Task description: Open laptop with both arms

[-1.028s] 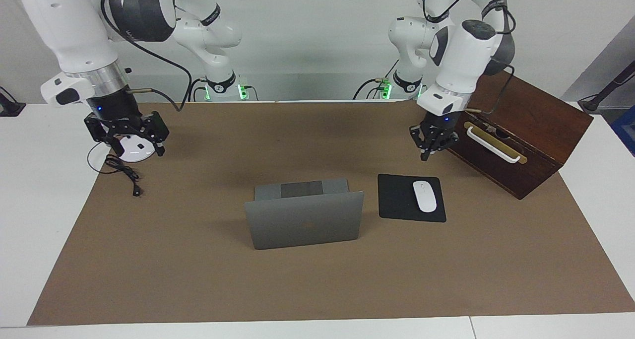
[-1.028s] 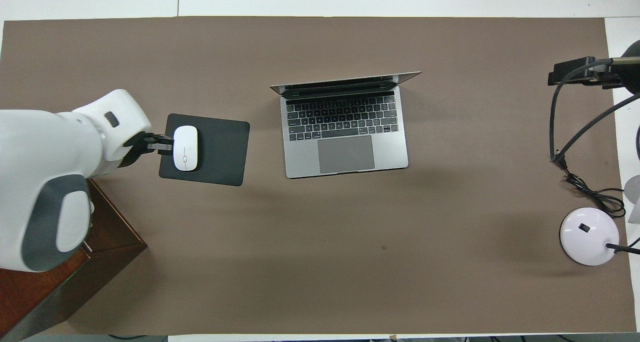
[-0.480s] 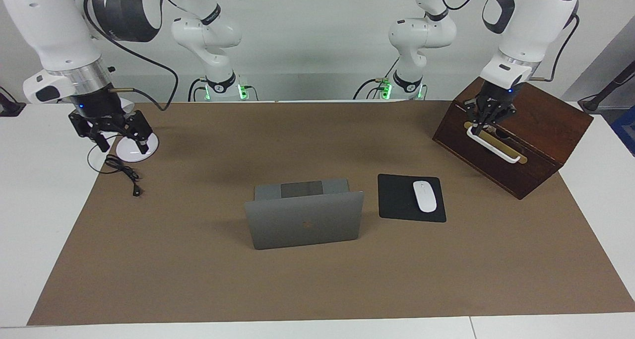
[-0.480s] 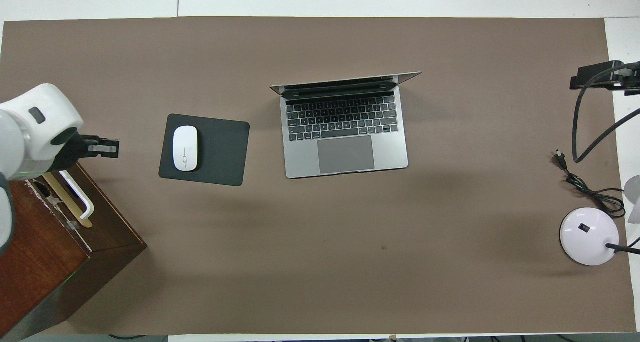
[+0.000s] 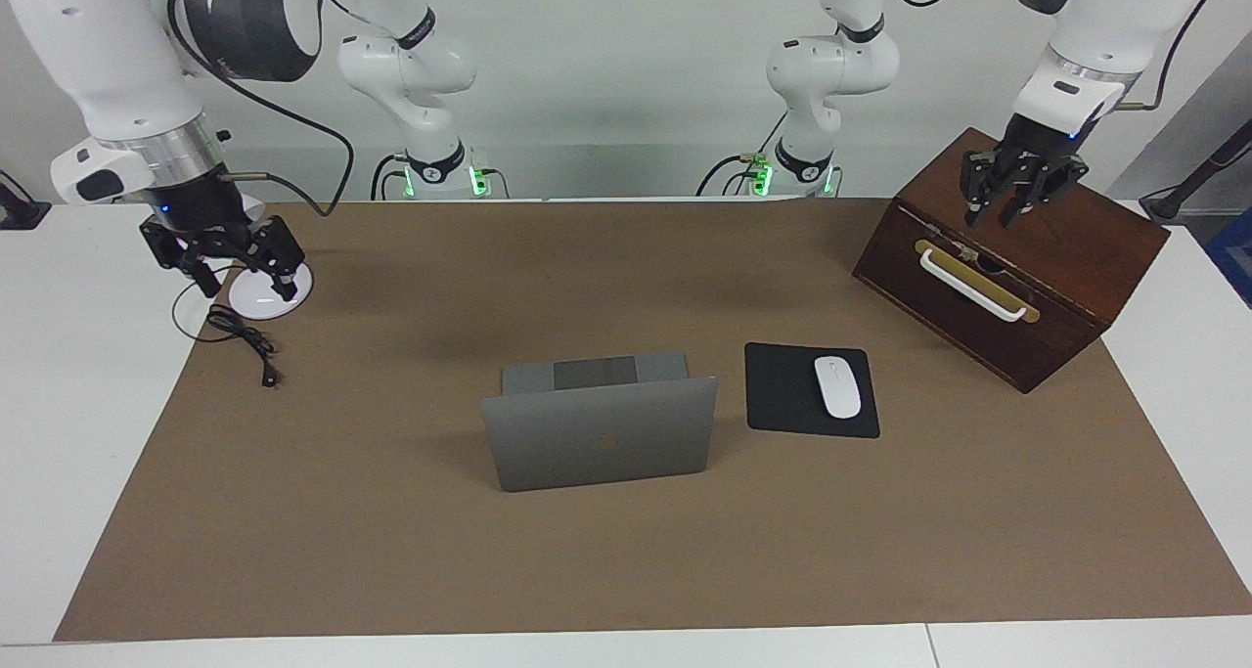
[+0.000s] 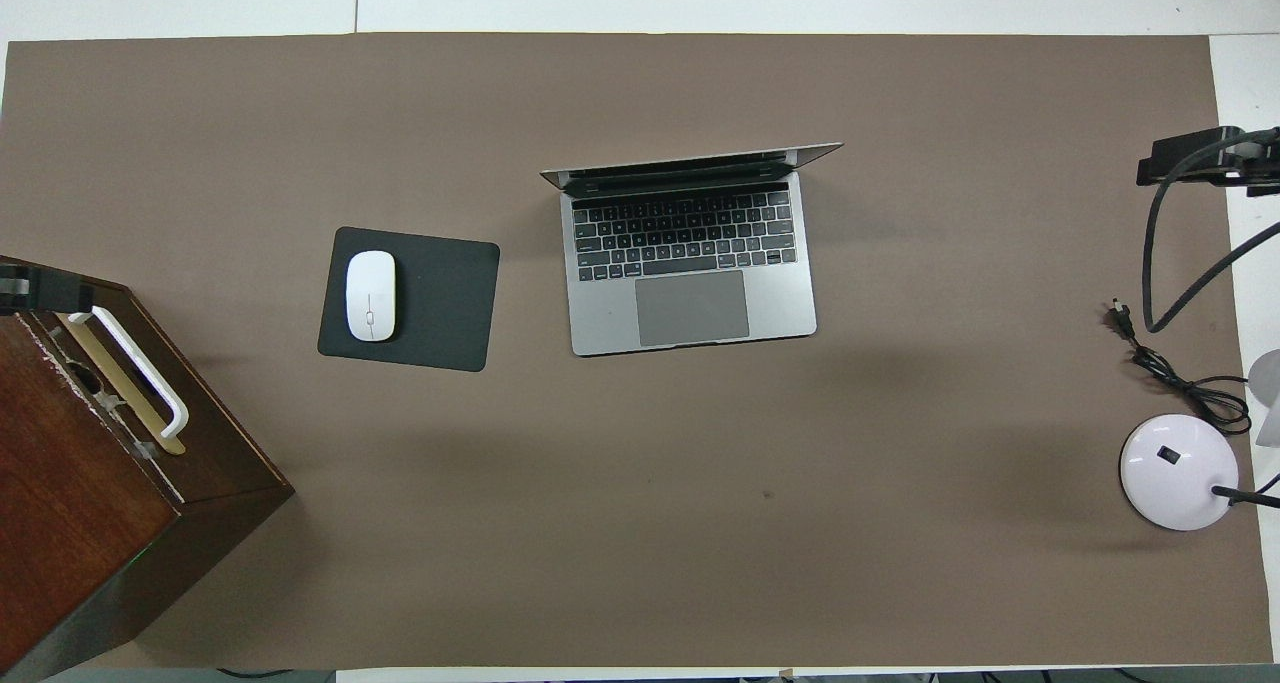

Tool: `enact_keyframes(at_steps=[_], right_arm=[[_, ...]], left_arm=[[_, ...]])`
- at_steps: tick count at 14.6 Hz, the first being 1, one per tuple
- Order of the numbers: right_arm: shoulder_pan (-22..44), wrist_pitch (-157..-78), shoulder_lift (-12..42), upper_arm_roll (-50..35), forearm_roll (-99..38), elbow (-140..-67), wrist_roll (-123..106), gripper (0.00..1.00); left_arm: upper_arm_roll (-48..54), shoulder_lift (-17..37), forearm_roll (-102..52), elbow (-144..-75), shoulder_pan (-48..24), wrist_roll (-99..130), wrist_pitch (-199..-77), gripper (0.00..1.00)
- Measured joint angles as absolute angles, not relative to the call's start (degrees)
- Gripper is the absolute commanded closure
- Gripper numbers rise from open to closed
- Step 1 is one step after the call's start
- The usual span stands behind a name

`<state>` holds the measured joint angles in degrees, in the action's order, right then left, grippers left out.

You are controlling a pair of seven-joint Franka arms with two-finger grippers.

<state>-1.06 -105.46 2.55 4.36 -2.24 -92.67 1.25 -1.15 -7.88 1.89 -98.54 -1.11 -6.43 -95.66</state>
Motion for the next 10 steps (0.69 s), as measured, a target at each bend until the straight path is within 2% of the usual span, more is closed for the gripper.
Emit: enact_keyframes(at_steps=[4,10], right_arm=[[-1.1,-99.0,2.0,4.4,-2.1,-91.4,1.2,0.0],[-1.1,-95.3,1.8,4.4,-2.1,-89.5,1.2,0.0]], left_arm=[[-0.9,-7.5,2.7,-98.2,-0.4,-6.3,-95.0,0.0],[-1.1,-7.3,1.4,-97.1,0.3,-6.3,-91.5,0.0]])
